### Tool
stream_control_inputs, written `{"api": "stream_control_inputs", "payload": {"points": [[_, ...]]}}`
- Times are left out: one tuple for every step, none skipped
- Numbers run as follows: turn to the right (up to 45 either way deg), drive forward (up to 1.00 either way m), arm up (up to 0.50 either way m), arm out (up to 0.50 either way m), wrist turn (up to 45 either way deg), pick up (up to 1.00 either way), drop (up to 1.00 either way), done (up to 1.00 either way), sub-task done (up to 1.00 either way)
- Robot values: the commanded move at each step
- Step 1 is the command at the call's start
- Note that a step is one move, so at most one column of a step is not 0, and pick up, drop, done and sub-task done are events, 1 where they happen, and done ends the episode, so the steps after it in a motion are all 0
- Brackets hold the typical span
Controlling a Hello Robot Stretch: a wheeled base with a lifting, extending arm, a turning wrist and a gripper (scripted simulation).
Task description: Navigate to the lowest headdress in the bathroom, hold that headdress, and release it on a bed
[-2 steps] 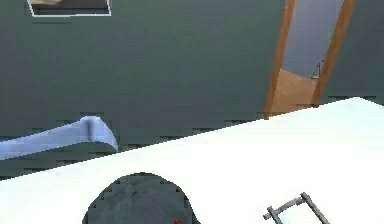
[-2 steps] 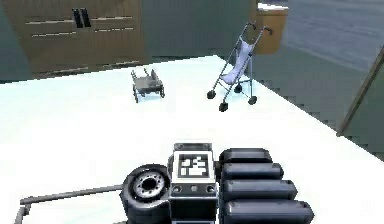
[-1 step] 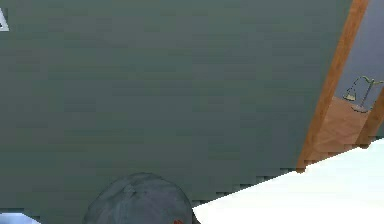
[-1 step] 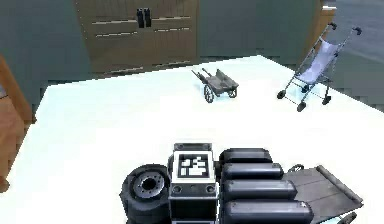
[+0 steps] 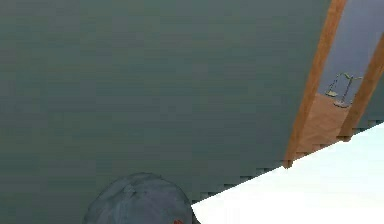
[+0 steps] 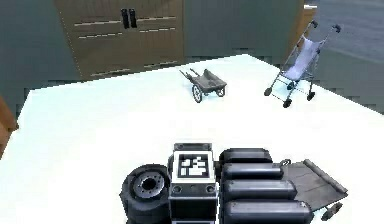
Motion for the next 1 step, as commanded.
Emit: {"api": "stream_control_inputs", "payload": {"points": [[0.0, 0.3, 0.0, 0.0, 0.0, 0.0, 0.0, 0.0, 0.0]]}}
